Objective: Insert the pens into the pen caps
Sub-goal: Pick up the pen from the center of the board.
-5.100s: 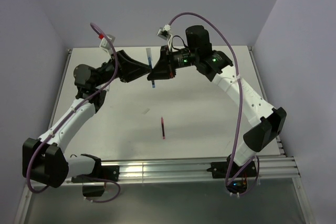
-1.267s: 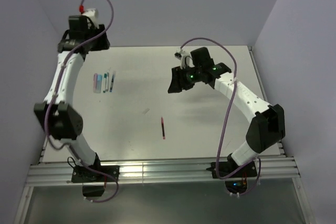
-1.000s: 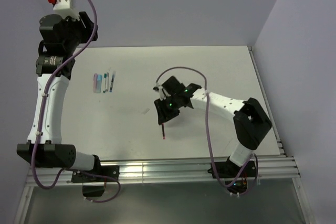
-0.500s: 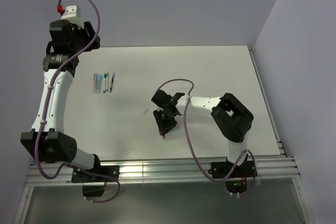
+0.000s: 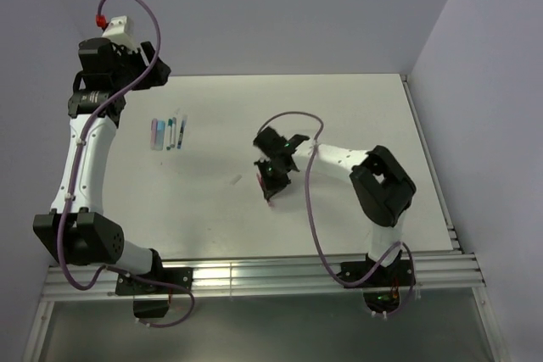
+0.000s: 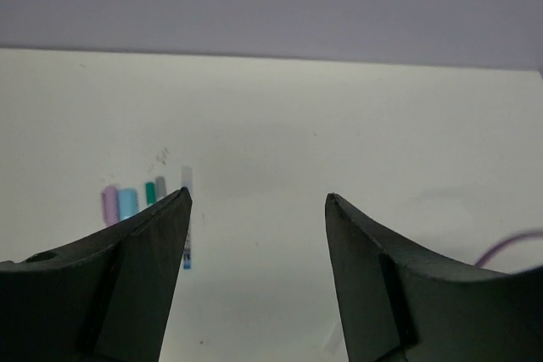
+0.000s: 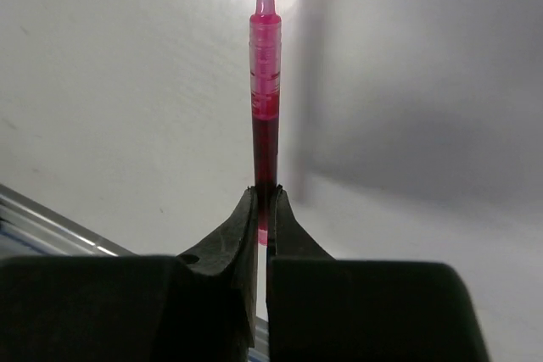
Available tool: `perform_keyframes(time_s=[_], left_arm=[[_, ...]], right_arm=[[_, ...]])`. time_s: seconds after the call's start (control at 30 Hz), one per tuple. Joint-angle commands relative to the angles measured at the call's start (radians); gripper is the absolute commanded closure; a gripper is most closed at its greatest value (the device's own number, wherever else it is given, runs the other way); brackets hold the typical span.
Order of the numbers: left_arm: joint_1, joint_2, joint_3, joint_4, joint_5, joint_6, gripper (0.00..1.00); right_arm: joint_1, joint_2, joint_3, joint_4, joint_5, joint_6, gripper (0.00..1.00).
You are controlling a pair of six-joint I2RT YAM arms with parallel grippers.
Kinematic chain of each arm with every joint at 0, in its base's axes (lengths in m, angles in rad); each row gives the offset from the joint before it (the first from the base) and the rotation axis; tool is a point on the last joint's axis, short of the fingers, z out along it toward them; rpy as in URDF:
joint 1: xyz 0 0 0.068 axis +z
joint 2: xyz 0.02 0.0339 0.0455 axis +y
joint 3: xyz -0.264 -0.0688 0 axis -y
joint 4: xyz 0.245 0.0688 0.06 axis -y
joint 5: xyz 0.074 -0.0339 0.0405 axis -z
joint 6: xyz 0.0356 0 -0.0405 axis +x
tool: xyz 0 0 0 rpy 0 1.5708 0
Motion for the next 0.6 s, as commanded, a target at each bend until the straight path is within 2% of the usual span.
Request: perform_keyframes(time_s=[0.0,0.07,0.1,0.13,0.17,0.2,0.23,0.27,0.3,0.33,0.37,0.43,0.57], left_arm=[[0.011,-0.043,-0.059,0.014,0.214,0.006,0.29],[0.017,-0.063,-0.120,0.052,0.423,-0.023,0.28],[0.022,-0.072,-0.147,0.131,0.502,-0.043,0.28],[0.025,-0.080,-0.179,0.188,0.701,-0.072,0.29],[0.028,-0.089,-0.248,0.257,0.798,-0.179,0.29],[0.029,-0.089,-0.289,0.502,0.883,-0.260,0.30],[0.029,-0.091,-0.335,0.651,0.961,-0.372,0.32],[0.028,-0.095,-0.439,0.860,1.012,-0.655,0.32],[0.026,-0.095,-0.486,1.044,1.016,-0.793,0.32],[0.026,-0.092,-0.522,1.339,1.013,-0.910,0.32],[0.026,-0.082,-0.561,1.415,1.005,-1.054,0.32],[0.013,-0.071,-0.575,1.585,1.011,-1.193,0.33],[-0.010,-0.069,-0.606,1.777,1.013,-1.289,0.35]], right_arm=[[-0.147,-0.147,0.116,-0.002,-0.004,-0.112,1.00],[-0.181,-0.209,0.188,0.000,-0.044,-0.196,1.00],[-0.194,-0.227,0.245,0.000,-0.045,-0.215,1.00],[-0.206,-0.244,0.271,0.003,-0.117,-0.234,1.00],[-0.214,-0.270,0.299,0.006,-0.148,-0.267,1.00],[-0.215,-0.282,0.351,0.009,-0.165,-0.272,1.00],[-0.215,-0.290,0.374,0.012,-0.197,-0.280,1.00],[-0.217,-0.295,0.400,0.012,-0.238,-0.286,1.00],[-0.215,-0.301,0.441,0.013,-0.264,-0.284,1.00],[-0.215,-0.301,0.461,0.013,-0.295,-0.284,1.00],[-0.217,-0.298,0.478,0.013,-0.356,-0.284,1.00],[-0.217,-0.290,0.524,0.012,-0.412,-0.268,1.00],[-0.217,-0.284,0.541,0.017,-0.550,-0.241,1.00]])
